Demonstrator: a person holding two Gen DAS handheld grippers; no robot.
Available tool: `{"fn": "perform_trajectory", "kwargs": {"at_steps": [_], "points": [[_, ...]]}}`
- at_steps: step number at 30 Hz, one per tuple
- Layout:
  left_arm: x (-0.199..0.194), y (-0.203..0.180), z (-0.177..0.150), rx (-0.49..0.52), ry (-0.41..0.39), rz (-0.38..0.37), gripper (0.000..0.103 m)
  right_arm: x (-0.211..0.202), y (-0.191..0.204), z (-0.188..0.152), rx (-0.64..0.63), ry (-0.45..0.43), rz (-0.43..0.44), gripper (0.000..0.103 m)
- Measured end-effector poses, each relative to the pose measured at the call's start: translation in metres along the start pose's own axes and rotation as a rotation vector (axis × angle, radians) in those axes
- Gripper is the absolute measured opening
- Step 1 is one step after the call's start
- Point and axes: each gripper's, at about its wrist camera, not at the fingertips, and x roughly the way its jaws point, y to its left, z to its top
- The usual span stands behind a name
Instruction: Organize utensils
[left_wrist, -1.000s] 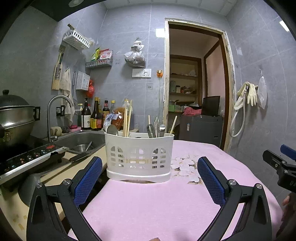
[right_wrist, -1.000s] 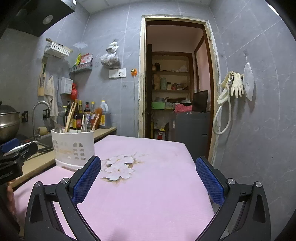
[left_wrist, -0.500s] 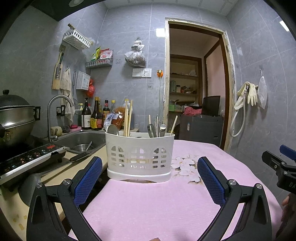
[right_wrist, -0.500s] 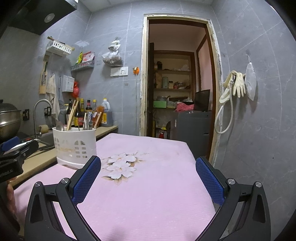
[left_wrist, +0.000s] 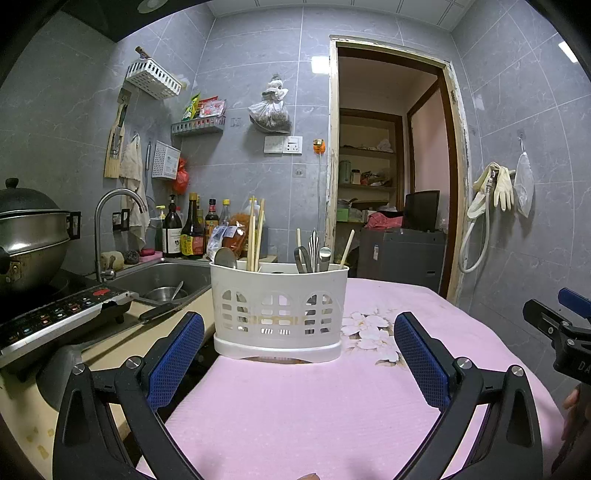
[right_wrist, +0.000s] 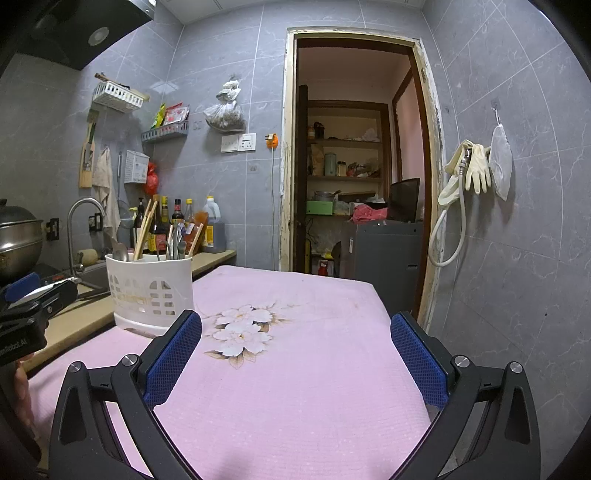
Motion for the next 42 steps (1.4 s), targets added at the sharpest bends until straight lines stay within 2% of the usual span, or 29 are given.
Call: {"fn": "perform_trajectory", "kwargs": {"at_steps": [42], "points": [[-0.0006, -0.0004, -0.0065, -0.028, 0.010, -0.009, 0.101, -0.0004, 0.0005, -0.0007, 0.002, 0.006, 0.002, 0.103]]}}
